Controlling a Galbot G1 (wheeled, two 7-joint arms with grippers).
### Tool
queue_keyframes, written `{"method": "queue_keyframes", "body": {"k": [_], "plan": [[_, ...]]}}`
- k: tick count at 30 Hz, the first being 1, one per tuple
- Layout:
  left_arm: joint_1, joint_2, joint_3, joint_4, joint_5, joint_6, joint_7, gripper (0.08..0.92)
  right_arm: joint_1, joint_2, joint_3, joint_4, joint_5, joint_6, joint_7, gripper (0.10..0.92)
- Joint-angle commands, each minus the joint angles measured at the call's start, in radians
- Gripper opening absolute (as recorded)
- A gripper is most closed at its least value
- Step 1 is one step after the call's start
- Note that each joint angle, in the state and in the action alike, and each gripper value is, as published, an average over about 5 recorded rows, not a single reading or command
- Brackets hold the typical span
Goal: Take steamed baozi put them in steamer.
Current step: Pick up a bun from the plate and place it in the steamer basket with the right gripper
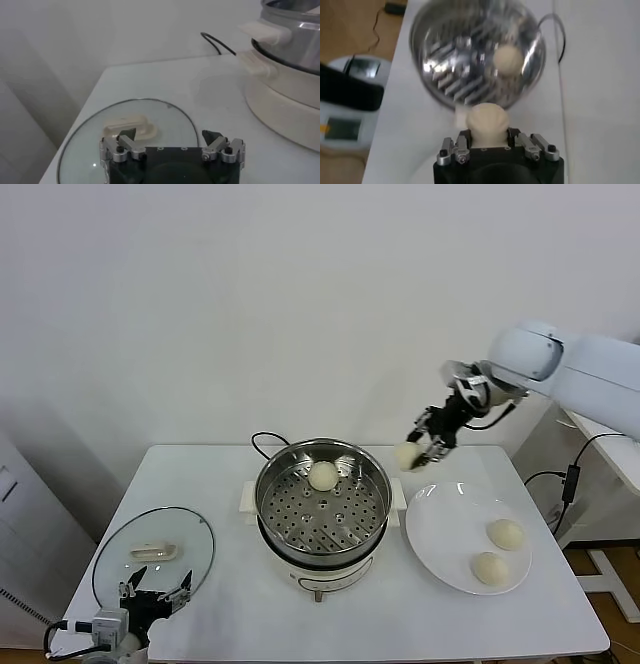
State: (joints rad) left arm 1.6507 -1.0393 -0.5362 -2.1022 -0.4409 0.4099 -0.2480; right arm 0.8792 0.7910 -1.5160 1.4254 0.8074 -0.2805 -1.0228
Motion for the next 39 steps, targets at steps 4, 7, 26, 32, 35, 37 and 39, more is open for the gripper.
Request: {"method": "queue_keyframes", "body": {"k": [4,7,26,32,35,37,39], "plan": [[-0.001,-0.011,0.000,-0.004,0.011,0.004,-0.003,0.823,-0.070,0.195,0.035,0.005,0.155,-0.098,0.171,0.450],[0.002,-0.013,-0.001,-0.007,0.014,0.003,-0.002,0.823,-0.103,0.248,0.035,-0.012,0.171,-0.106,0.214,0.450],[0.018,-0.026,-0.014,-0.013,0.014,-0.004,0.000,0.823,-0.279,0.452,0.053,-0.096,0.174,-0.166,0.370,0.450],[0.030,-0.033,-0.023,-0.017,0.014,-0.007,0.000,0.823,-0.312,0.465,0.050,-0.111,0.146,-0.194,0.397,0.450],[0.035,-0.036,-0.025,-0.018,0.014,-0.009,0.001,0.823,-0.321,0.464,0.049,-0.114,0.137,-0.203,0.405,0.450],[0.037,-0.038,-0.025,-0.019,0.015,-0.010,0.001,0.823,-0.325,0.461,0.048,-0.115,0.132,-0.207,0.408,0.450],[0.039,-0.040,-0.025,-0.021,0.015,-0.010,0.001,0.823,-0.329,0.459,0.048,-0.115,0.131,-0.209,0.410,0.450]]}}
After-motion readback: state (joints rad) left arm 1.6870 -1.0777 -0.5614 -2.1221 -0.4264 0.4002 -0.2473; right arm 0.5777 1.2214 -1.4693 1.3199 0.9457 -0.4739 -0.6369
